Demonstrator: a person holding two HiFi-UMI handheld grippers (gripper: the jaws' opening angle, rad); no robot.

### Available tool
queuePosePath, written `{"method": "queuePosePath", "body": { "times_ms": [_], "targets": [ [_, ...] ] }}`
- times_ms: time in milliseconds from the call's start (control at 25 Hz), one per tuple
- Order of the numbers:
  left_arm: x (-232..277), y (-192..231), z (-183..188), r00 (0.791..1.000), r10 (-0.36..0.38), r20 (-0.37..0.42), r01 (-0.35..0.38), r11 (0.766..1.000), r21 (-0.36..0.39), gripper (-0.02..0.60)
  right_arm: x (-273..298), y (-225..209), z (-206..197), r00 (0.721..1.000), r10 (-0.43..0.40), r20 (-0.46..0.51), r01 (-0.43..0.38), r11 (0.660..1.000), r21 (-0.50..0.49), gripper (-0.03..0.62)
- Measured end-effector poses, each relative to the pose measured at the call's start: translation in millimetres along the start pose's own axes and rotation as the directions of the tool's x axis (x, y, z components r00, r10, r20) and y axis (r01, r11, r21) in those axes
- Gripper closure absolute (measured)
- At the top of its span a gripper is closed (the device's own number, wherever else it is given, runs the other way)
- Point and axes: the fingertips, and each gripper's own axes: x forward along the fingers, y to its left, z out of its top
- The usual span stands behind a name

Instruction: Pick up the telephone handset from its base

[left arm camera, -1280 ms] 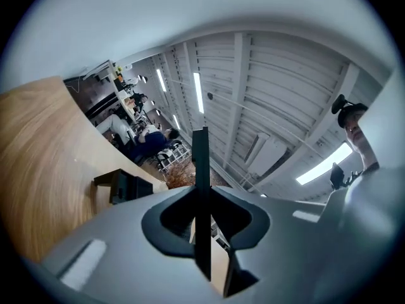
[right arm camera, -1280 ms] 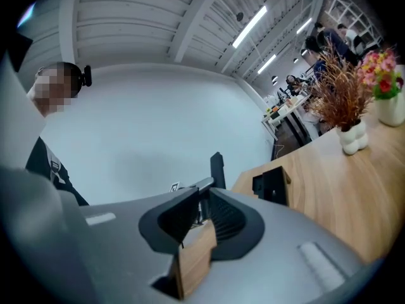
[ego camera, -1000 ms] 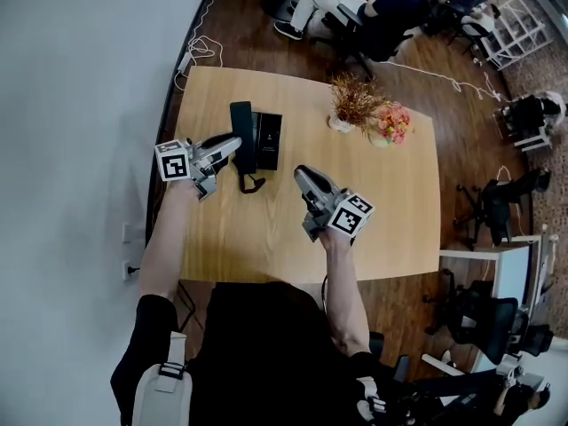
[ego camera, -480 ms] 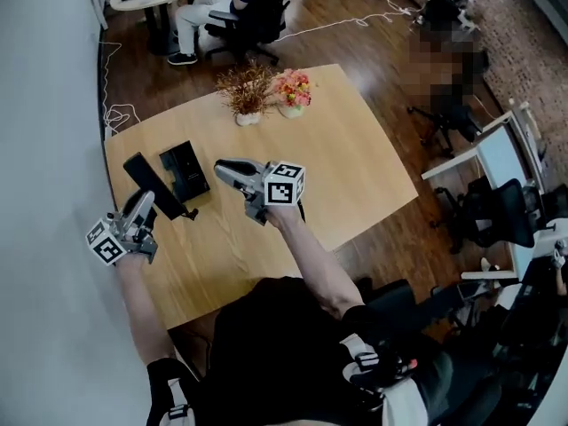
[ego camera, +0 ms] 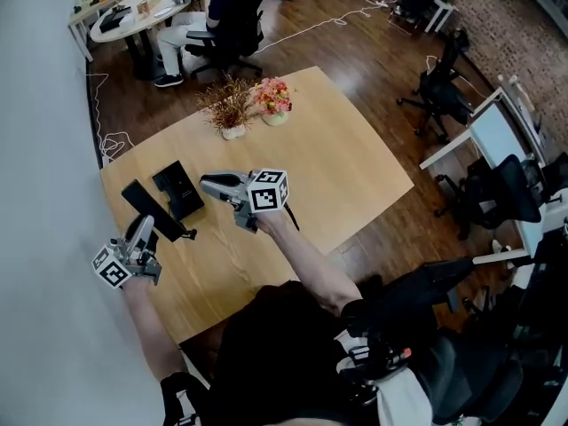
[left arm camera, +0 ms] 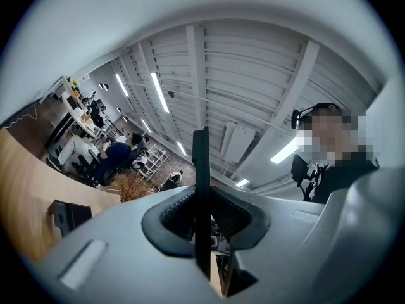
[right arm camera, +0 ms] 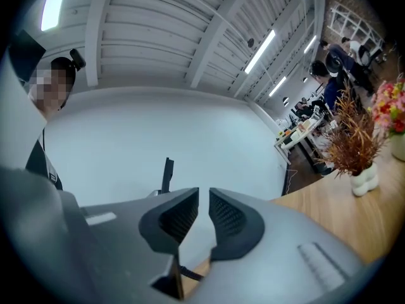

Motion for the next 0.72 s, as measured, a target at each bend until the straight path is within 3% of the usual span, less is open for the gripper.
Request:
{"method": "queuePosePath", "body": {
  "times_ms": [200, 360, 520, 720],
  "targets": [
    [-3.0, 11.3, -9.8, 0.999, 0.017, -0.051, -0.016, 1.000, 0.016, 0.508, 1.4, -2.2, -3.0, 1.000, 0.003, -0.005, -0.003, 1.000, 0.004, 0.549],
    [3.2, 34.4, -34.6, 0.993, -0.001, -0.114, -0.002, 1.000, -0.027, 0.508, -15.4, -11.9, -2.8, 0.999, -0.038, 0.013, 0.038, 0.999, -0.020, 0.549],
    [-13.4, 53.4, -52.3, 0.985, 0.080, -0.153, -0.094, 0.992, -0.089, 0.508, -23.5, -6.9, 0.4, 0.999, -0.041, 0.017, 0.041, 0.999, -0.012, 0.549],
    [-44.6, 100.7, -85.7, 0.965, 0.159, -0.208, -0.202, 0.956, -0.211, 0.508, -36.9, -0.7, -1.6, 0.997, -0.069, 0.015, 0.069, 0.998, -0.009, 0.549]
  ]
}}
